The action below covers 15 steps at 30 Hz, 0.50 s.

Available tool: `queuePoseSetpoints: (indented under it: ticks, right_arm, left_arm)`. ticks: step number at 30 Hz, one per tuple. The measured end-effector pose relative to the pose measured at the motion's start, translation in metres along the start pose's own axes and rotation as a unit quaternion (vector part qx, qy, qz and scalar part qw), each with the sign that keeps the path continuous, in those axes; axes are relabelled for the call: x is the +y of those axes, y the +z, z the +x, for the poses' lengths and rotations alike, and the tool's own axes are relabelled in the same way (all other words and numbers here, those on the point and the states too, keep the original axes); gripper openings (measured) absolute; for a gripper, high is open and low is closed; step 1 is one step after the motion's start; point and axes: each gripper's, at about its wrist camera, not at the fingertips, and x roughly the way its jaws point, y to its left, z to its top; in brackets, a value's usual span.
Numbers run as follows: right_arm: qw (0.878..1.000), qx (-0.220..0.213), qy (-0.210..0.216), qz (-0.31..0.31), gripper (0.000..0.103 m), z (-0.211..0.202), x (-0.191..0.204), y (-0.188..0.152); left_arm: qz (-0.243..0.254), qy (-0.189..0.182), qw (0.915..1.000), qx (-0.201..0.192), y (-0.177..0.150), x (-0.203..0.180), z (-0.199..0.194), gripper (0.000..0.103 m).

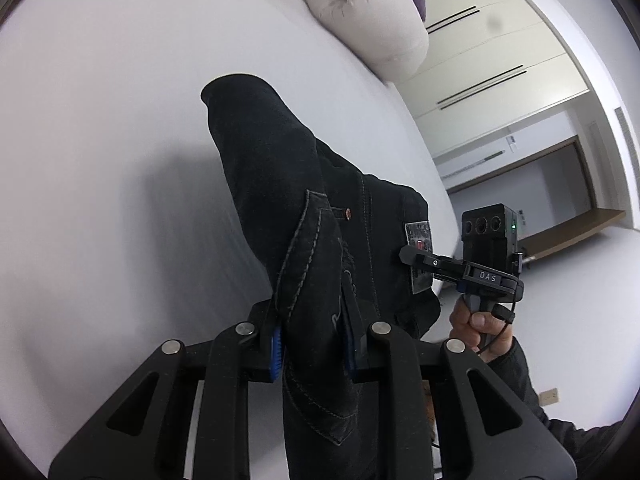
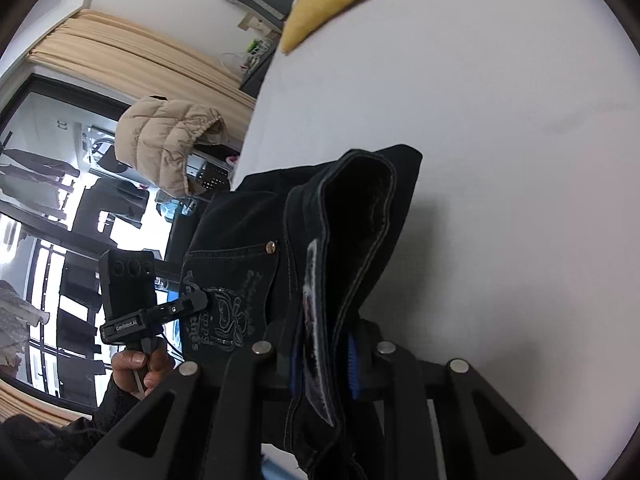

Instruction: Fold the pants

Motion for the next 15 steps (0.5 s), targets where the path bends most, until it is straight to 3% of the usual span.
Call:
queuePoseSetpoints:
  ticks: [6,9,15]
  right_arm:
    - [1.000,0.000,0.014,0.008,0.020,0.046,0.001,0.058]
    - [0.999,0.006,0.018,0.026,0.020,0.068,-0.014,0.077]
    - [0.998,0.020,0.022,0.054,0.020,0.099,-0.043,0.090]
  left_arm:
    - [-0.007,0.021,0.9997,-0.014,0.026,0.002,-0.005,0.020]
    - [-0.012,0.025,0.9996,-0.008,0.024,0.006,0.005,0.020]
    - [-0.055,0.016,0.9984,-0.002,-0.025,0.035,0.020,0.020]
